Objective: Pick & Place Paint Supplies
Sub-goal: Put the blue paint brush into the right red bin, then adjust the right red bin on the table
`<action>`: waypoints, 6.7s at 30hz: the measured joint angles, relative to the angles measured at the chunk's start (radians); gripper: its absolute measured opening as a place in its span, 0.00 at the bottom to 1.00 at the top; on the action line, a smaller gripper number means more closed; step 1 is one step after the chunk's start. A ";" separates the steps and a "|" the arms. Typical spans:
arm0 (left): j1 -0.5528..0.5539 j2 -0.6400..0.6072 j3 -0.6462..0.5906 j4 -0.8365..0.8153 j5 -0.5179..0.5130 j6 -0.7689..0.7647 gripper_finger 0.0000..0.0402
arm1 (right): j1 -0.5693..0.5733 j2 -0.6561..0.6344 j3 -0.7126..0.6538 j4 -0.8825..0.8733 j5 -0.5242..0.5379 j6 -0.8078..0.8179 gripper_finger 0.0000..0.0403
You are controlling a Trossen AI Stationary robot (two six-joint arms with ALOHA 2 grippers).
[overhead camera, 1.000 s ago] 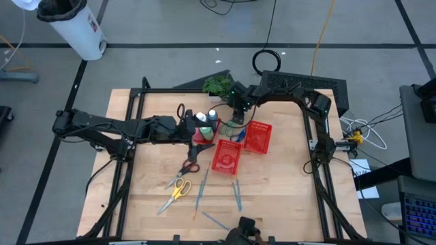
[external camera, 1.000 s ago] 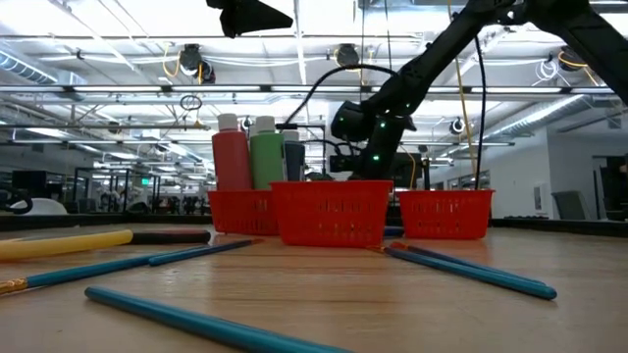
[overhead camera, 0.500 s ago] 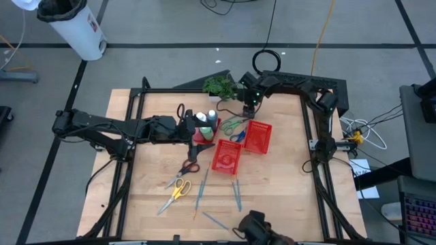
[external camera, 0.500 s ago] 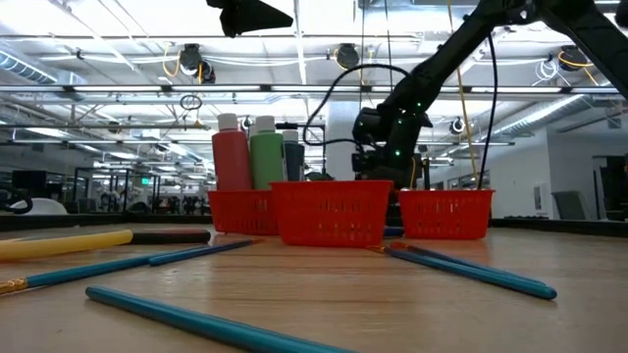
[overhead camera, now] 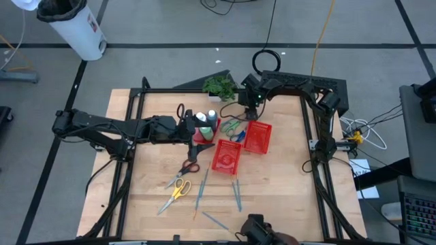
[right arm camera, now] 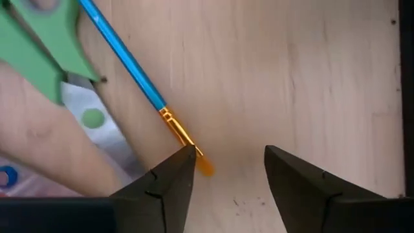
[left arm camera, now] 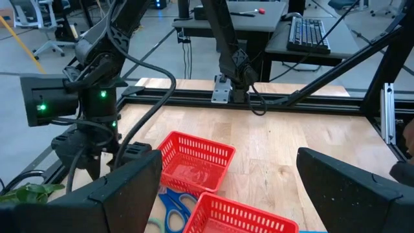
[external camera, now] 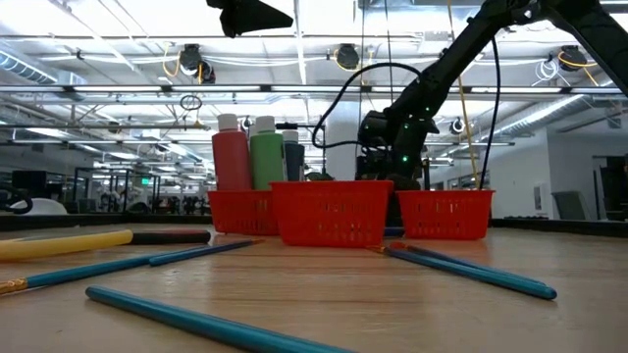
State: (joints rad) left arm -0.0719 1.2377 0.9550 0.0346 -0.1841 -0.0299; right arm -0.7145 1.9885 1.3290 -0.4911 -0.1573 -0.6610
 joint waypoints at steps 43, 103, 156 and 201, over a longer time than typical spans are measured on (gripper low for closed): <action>0.000 0.000 0.000 0.000 0.000 0.000 0.91 | -0.020 -0.011 0.000 -0.056 0.026 0.051 0.31; 0.000 0.000 0.000 0.000 0.000 0.000 0.91 | 0.599 -0.924 -0.834 0.423 0.261 1.322 0.00; 0.000 0.000 0.000 0.000 0.000 0.000 0.91 | 0.446 -1.053 -0.894 0.198 0.441 1.342 0.42; 0.000 0.000 0.000 0.000 0.000 0.000 0.91 | 0.360 -1.068 -0.894 0.183 0.496 1.459 0.20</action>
State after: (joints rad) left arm -0.0715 1.2377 0.9550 0.0349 -0.1844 -0.0303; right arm -0.3542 0.9207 0.4347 -0.3084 0.3382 0.7978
